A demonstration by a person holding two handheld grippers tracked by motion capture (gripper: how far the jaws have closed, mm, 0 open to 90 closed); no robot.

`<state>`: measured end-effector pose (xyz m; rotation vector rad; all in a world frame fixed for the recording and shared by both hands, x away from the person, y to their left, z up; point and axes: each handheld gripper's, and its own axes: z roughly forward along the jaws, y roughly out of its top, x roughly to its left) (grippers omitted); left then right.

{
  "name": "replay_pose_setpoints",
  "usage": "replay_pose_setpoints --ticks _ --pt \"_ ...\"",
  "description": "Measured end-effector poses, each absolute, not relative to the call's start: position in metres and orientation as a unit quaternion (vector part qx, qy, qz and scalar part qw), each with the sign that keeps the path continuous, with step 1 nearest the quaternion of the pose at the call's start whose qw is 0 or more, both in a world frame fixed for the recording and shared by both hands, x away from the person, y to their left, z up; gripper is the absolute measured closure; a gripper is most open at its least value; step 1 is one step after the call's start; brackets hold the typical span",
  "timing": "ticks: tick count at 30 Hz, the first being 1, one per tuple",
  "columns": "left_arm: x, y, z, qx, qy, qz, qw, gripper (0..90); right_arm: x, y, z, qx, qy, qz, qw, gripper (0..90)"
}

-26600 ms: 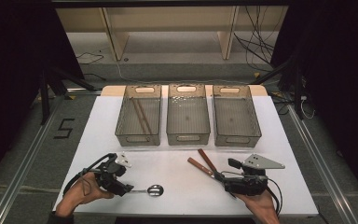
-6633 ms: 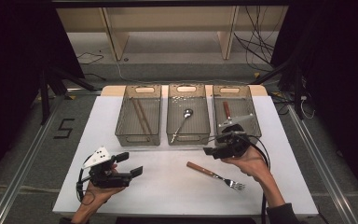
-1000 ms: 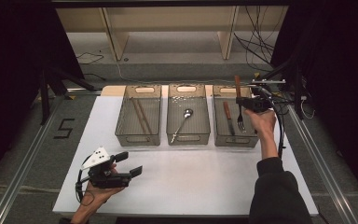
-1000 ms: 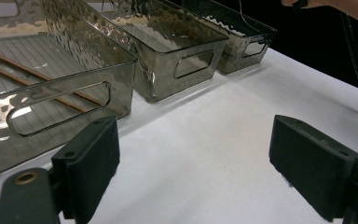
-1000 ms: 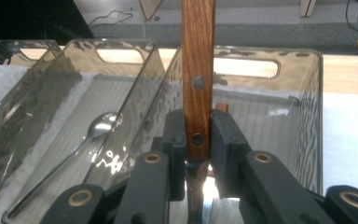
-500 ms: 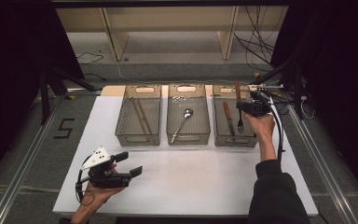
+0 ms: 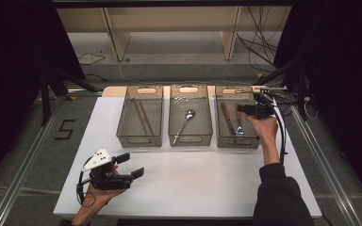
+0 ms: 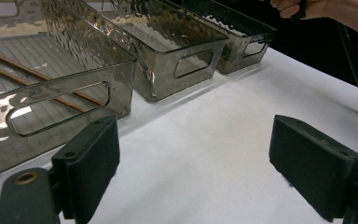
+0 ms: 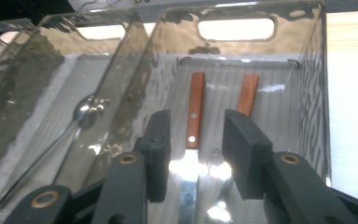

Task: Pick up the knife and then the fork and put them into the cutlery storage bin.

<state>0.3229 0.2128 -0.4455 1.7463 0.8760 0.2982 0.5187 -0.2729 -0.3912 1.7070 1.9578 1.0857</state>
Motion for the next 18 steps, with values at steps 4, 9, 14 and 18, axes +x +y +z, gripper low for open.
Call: replay_pose_setpoints --ticks 4,9,14,18 --pt "0.323 0.213 -0.446 0.736 0.372 0.126 0.551 15.7 0.515 -0.27 -0.388 0.591 0.692 0.383 0.159 55.8" --pt "0.323 0.213 -0.446 0.736 0.372 0.125 0.552 15.7 0.502 -0.263 -0.384 0.565 0.708 0.397 0.152 47.9" --pt "0.323 0.213 -0.446 0.736 0.372 0.124 0.552 15.7 0.484 -0.257 -0.379 0.537 0.716 0.422 0.146 40.1" --pt "0.323 0.213 -0.446 0.734 0.374 0.121 0.554 15.7 0.47 -0.253 -0.375 0.521 0.721 0.435 0.142 36.1"
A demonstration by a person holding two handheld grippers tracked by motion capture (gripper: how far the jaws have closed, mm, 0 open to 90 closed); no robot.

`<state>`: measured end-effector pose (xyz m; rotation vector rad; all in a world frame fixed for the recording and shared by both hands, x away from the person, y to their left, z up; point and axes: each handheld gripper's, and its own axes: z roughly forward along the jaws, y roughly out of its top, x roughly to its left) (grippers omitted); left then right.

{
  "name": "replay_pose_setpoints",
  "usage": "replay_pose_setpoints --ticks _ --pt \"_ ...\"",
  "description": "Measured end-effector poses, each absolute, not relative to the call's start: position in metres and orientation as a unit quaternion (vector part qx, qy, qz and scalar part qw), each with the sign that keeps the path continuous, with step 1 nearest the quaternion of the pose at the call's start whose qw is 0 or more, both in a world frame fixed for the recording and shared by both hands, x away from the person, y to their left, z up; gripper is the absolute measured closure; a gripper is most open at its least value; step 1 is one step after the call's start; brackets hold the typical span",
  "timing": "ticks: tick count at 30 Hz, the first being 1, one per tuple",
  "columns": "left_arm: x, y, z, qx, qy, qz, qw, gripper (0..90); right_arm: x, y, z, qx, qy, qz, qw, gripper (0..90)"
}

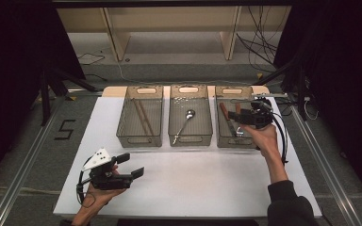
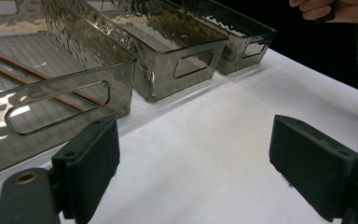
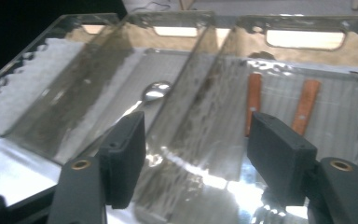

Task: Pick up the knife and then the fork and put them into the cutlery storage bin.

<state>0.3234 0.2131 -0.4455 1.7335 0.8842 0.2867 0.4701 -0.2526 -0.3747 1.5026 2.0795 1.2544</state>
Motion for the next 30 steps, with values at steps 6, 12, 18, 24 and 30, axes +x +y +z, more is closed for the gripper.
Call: replay_pose_setpoints --ticks 6,12,18,24,30 --pt "0.324 0.213 -0.446 0.733 0.376 0.119 0.555 15.7 0.455 -0.246 -0.372 0.505 0.724 0.446 0.147 33.5" --pt "0.324 0.213 -0.446 0.733 0.376 0.117 0.555 15.7 0.44 -0.24 -0.371 0.489 0.724 0.464 0.148 31.8" --pt "0.324 0.213 -0.446 0.734 0.375 0.116 0.555 15.7 0.429 -0.234 -0.372 0.476 0.727 0.472 0.147 30.1" --pt "0.324 0.213 -0.446 0.733 0.376 0.114 0.556 15.6 0.415 -0.226 -0.373 0.458 0.734 0.478 0.153 28.9" --pt "0.324 0.213 -0.446 0.733 0.376 0.113 0.555 15.7 0.402 -0.221 -0.381 0.45 0.735 0.483 0.155 28.6"
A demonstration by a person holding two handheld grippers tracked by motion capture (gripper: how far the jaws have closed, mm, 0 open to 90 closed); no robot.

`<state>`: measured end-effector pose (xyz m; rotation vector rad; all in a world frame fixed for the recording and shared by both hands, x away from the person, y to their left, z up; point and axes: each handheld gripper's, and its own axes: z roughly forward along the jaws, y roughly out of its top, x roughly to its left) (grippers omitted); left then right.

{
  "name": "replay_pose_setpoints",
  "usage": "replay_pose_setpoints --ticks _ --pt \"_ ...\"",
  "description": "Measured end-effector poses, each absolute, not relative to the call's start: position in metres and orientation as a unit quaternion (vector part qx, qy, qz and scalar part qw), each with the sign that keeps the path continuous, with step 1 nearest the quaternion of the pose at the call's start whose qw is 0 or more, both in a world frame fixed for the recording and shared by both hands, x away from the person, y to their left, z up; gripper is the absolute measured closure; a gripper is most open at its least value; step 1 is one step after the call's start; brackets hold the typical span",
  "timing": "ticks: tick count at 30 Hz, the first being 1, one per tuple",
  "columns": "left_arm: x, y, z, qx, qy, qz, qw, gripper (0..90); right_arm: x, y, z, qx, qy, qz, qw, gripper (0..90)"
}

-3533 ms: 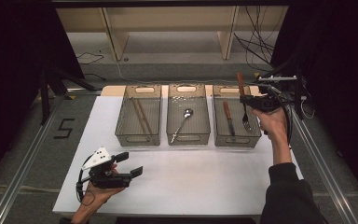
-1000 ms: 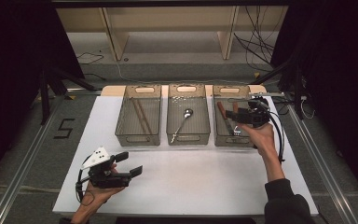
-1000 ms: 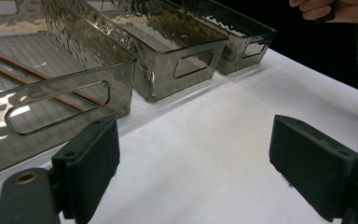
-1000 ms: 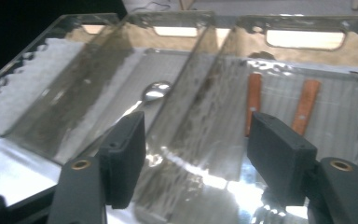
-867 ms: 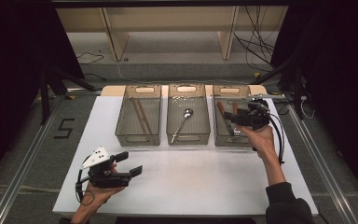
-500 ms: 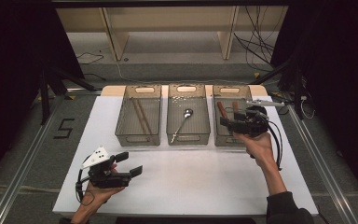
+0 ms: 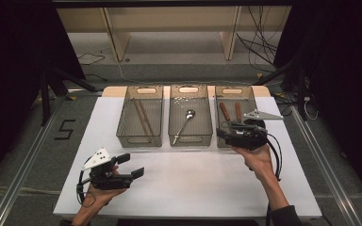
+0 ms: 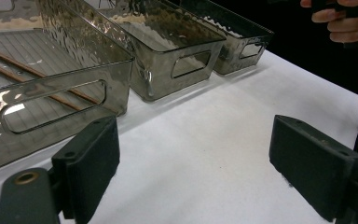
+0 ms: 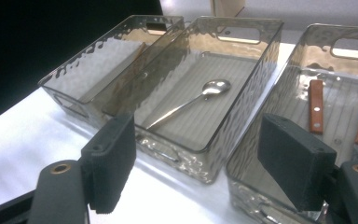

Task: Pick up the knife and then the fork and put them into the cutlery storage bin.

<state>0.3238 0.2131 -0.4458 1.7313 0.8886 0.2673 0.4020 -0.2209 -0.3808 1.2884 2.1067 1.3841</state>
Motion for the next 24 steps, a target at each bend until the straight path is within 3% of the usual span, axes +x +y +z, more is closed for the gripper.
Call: replay_pose_setpoints --ticks 24 --pt "0.324 0.212 -0.446 0.738 0.371 0.106 0.553 15.7 0.357 -0.211 -0.4 0.406 0.744 0.506 0.157 26.2"
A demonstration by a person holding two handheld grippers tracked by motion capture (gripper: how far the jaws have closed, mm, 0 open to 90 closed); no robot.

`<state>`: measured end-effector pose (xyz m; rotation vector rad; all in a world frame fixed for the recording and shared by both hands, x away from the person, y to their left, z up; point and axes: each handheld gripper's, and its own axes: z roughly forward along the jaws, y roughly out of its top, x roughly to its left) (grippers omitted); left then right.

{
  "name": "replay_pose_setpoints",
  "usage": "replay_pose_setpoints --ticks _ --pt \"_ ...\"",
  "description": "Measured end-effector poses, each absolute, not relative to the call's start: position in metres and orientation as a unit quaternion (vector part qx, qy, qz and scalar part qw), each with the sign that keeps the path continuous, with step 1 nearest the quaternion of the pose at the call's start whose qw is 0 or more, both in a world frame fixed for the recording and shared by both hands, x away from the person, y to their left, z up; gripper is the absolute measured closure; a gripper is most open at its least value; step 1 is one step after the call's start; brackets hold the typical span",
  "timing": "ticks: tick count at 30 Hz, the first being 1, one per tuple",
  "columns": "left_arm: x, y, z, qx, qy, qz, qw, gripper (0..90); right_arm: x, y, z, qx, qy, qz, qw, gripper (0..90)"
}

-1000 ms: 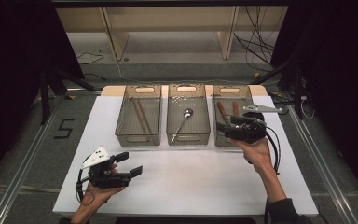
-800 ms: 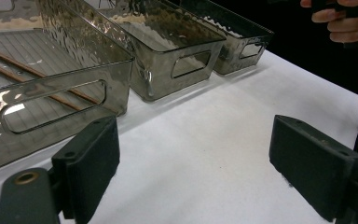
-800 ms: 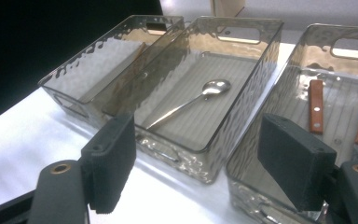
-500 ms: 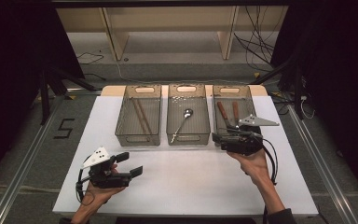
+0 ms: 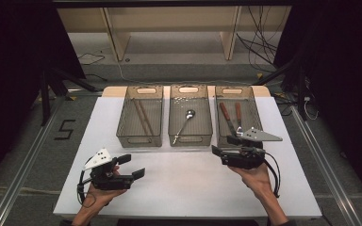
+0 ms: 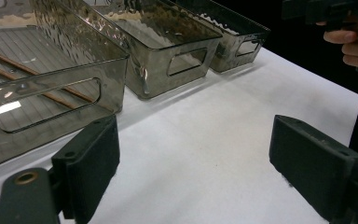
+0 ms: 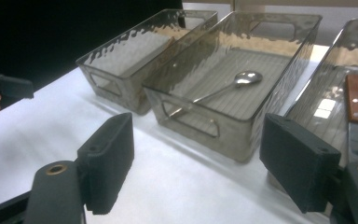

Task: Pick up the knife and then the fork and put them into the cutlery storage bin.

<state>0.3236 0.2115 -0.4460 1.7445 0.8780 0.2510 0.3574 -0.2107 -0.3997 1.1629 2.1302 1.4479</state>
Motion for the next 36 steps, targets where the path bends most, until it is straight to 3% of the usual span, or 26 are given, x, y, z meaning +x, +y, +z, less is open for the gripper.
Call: replay_pose_setpoints --ticks 36 --pt "0.32 0.207 -0.446 0.745 0.363 0.095 0.552 15.7 0.312 -0.229 -0.438 0.405 0.732 0.524 0.16 21.3"
